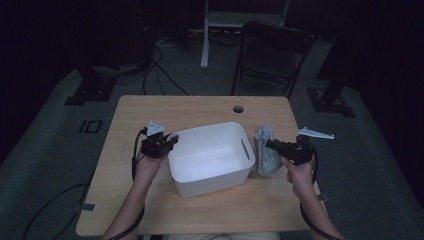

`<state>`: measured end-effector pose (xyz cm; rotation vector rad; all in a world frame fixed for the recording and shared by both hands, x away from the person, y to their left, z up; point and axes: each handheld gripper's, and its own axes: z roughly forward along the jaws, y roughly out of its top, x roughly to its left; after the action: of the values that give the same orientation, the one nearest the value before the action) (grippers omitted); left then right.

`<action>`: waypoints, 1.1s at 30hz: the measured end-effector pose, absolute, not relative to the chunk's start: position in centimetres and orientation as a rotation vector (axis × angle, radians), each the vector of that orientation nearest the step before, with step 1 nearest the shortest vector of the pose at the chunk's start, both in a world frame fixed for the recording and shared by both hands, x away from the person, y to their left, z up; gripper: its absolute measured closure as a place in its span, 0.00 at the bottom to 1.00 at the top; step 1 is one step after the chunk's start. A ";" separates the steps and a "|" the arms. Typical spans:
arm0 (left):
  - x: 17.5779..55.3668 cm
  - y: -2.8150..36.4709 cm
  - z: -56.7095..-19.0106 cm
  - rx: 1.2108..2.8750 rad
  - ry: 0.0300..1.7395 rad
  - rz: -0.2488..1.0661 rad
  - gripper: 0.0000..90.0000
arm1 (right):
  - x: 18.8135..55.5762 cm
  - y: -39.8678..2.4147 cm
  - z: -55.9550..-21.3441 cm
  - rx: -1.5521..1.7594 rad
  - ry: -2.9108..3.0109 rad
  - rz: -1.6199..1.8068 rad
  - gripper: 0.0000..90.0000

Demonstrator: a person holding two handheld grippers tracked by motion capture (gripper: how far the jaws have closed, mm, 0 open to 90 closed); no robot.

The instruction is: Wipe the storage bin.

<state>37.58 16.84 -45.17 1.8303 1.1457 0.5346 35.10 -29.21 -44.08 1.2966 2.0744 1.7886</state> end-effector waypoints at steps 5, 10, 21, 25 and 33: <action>37.5 16.7 -45.2 1.835 1.144 0.539 0.83 | 32.9 -29.4 -43.5 1.238 2.095 1.835 0.85; 37.5 16.6 -45.2 1.834 1.146 0.539 0.83 | 31.6 -29.0 -44.4 1.230 2.150 1.825 0.85; 37.5 16.4 -45.1 1.849 1.144 0.549 0.83 | 32.2 -27.0 -46.1 1.228 2.203 1.675 0.84; 37.5 16.4 -45.1 1.846 1.149 0.551 0.83 | 32.4 -27.0 -46.3 1.243 2.212 1.668 0.85; 37.5 16.3 -45.1 1.854 1.144 0.551 0.83 | 33.6 -26.1 -49.1 1.362 2.284 1.552 0.85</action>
<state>37.55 16.28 -45.05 1.8535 1.1435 0.5507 33.62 -26.10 -49.05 1.3615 2.2839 1.5518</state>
